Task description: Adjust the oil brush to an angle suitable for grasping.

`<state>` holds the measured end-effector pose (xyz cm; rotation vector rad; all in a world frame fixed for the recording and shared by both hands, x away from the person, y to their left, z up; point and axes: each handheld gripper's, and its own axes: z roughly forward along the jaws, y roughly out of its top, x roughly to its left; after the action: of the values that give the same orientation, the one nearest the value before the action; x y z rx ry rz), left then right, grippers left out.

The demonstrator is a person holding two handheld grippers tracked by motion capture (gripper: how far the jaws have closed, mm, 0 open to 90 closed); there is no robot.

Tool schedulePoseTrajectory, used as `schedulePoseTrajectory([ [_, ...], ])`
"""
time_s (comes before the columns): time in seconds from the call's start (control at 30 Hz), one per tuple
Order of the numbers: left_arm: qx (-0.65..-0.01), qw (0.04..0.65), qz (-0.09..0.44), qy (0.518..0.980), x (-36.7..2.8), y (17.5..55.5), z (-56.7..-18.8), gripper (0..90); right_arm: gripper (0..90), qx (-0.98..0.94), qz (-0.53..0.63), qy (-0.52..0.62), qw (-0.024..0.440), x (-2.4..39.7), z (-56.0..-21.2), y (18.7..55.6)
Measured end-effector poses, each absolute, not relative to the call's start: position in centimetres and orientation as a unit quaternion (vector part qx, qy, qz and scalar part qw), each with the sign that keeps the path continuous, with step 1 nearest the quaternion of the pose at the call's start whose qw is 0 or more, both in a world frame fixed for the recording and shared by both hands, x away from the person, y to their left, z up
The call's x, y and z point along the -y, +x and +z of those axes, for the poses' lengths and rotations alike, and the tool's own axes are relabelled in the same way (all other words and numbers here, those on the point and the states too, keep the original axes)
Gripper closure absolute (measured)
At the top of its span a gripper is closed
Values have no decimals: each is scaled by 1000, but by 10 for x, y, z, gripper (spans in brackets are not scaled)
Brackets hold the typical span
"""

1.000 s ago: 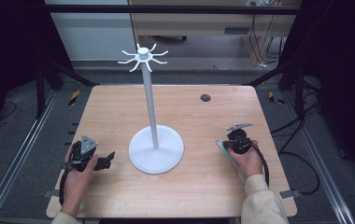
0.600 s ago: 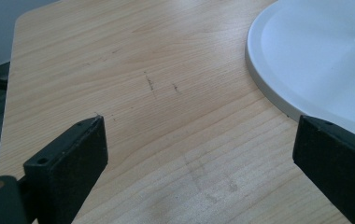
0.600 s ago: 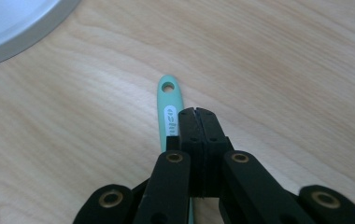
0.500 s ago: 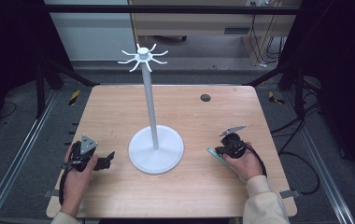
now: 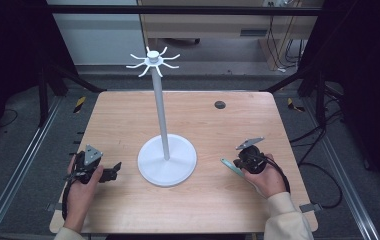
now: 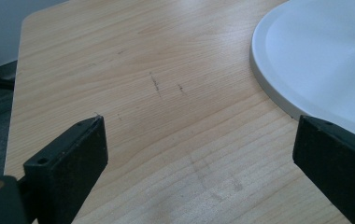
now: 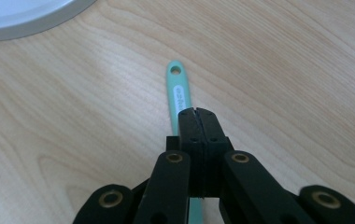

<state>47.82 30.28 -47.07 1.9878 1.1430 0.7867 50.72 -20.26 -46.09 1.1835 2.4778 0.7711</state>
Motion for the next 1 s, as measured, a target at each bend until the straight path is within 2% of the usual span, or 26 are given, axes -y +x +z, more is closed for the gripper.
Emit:
schedulePoseTrajectory([
  [0.2,-444,352,303,767,-305,478,-471,28,897,-865,245,411,150,211,-455,490],
  [0.33,-445,353,301,766,-305,479,-470,29,850,-866,233,419,143,223,-454,482],
  [1.0,-439,355,301,768,-302,480,-470,29,684,-878,182,422,131,232,-445,485],
])
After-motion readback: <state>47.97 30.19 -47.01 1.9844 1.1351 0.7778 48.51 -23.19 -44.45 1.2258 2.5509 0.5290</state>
